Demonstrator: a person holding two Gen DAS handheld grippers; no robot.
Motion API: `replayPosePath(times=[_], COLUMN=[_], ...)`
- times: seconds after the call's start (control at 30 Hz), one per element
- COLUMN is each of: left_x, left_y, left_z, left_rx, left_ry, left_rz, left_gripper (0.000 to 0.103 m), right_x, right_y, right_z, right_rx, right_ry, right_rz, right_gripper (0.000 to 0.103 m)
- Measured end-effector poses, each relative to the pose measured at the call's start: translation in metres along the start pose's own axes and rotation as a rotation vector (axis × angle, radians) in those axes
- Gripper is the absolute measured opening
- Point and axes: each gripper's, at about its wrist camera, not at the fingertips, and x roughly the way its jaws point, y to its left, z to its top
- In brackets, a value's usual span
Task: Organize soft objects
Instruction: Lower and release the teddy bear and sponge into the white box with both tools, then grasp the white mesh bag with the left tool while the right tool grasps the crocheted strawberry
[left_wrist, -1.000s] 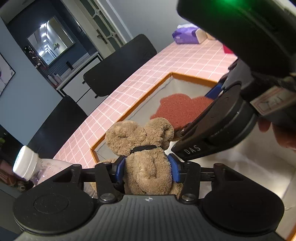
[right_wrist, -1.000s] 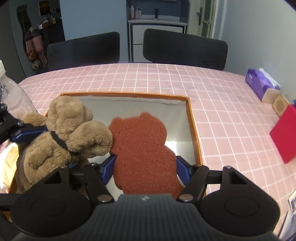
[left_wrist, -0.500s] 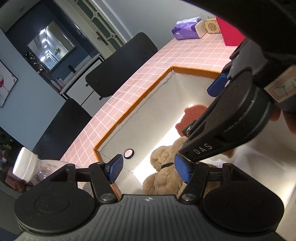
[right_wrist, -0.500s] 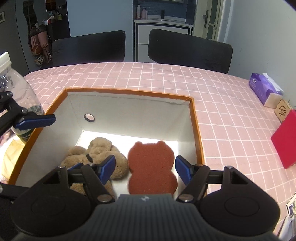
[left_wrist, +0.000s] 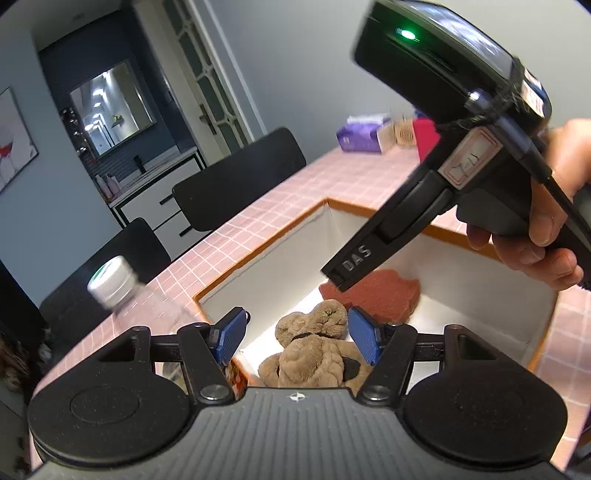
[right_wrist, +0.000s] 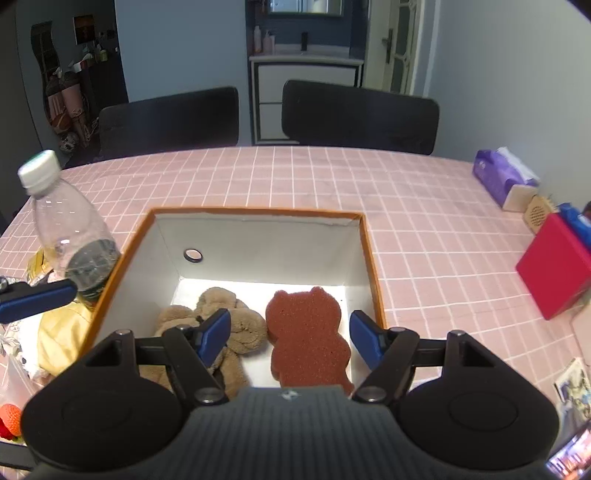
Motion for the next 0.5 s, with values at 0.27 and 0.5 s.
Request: replayPosePath(times=[0.27, 0.5], left_x=[-0.053, -0.089], left_y=[0.025, 0.051], left_z=[-0.037, -0.076], left_rx=[-0.112, -0.243], left_ry=[-0.166, -0.234], left_rz=[-0.038, 0.002], left_gripper=[0.075, 0.075], right_x=[-0.052, -0.087], right_y=[0.035, 0.066], right_z=[-0.023, -0.050], right_rx=[-0.035, -0.032], right_ry=[-0.074, -0.150], right_rz=[-0.015, 0.058], right_gripper=[0.071, 0.072])
